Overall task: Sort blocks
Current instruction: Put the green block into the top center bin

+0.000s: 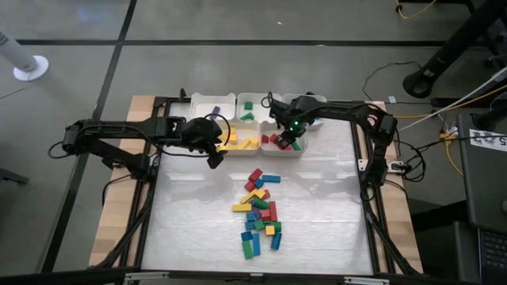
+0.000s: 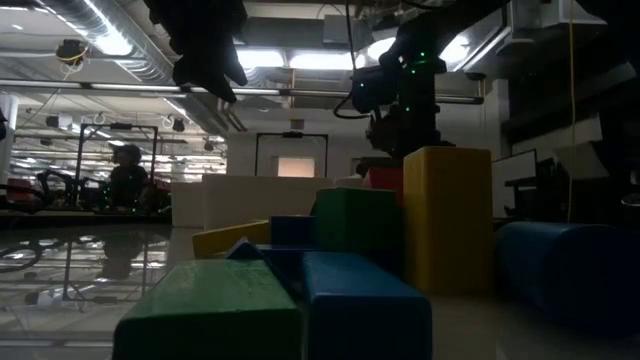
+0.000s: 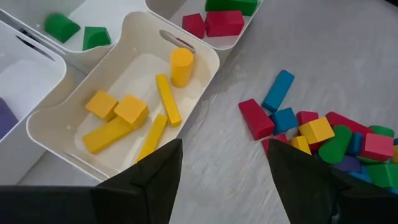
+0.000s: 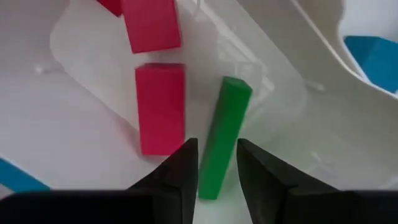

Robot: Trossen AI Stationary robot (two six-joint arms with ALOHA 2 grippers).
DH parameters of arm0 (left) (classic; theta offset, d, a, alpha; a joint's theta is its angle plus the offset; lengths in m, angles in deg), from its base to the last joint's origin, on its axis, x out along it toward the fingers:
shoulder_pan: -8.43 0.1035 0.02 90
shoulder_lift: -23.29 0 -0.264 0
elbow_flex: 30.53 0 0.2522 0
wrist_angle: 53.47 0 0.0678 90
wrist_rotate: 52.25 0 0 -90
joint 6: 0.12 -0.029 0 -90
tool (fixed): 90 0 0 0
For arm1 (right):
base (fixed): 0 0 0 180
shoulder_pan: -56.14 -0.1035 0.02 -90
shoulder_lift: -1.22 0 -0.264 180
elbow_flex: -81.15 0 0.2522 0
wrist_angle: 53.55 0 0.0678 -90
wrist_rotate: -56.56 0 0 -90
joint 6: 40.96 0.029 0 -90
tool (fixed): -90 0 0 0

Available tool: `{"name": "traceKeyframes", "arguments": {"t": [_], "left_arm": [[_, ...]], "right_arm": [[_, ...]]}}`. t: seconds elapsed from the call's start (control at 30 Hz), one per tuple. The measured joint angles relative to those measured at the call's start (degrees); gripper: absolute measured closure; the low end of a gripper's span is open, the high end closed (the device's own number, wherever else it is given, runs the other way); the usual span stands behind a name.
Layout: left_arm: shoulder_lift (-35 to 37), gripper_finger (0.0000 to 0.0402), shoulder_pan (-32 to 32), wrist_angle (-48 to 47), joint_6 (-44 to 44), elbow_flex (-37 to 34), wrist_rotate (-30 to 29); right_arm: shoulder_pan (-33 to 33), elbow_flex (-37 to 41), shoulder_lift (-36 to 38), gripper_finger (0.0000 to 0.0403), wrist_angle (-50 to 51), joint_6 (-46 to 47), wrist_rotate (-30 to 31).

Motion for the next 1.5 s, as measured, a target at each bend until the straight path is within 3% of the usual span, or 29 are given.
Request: {"name": "traceKeyframes", "arguments": {"t": [0.17, 0.7, 0.9, 1.07, 1.3, 1.4, 1.5], "left_arm": [[0.0, 0.0178, 0.0, 0.0, 0.0, 0.0, 0.0], [0.0, 0.0178, 0.0, -0.1, 0.0, 0.0, 0.0], [0.0, 0.0178, 0.0, 0.0, 0.0, 0.0, 0.0], [0.0, 0.0178, 0.0, -0.1, 0.1, 0.0, 0.0], [0.0, 0.0178, 0.0, 0.0, 0.2, 0.0, 0.0], [0.0, 0.0178, 0.0, 0.0, 0.2, 0.0, 0.0], [0.0, 0.0178, 0.0, 0.0, 0.2, 0.0, 0.0]], "right_arm": [[-0.8, 1.8, 0.0, 0.0291, -2.3, 3.7, 3.9], [-0.7, 10.7, -0.3, 0.0292, -12.8, 5.7, 2.8], [-0.6, 11.1, -0.1, 0.0345, -12.5, 6.8, 2.9], [-0.6, 7.7, 0.0, 0.0347, -10.7, 6.7, 2.9], [-0.6, -3.4, 0.1, 0.0331, -5.8, 5.3, 2.9], [-0.6, -7.4, 0.2, 0.0328, -9.0, 3.8, 3.5], [-0.5, -8.0, 0.2, 0.0335, -18.9, -1.6, 4.1]]}}
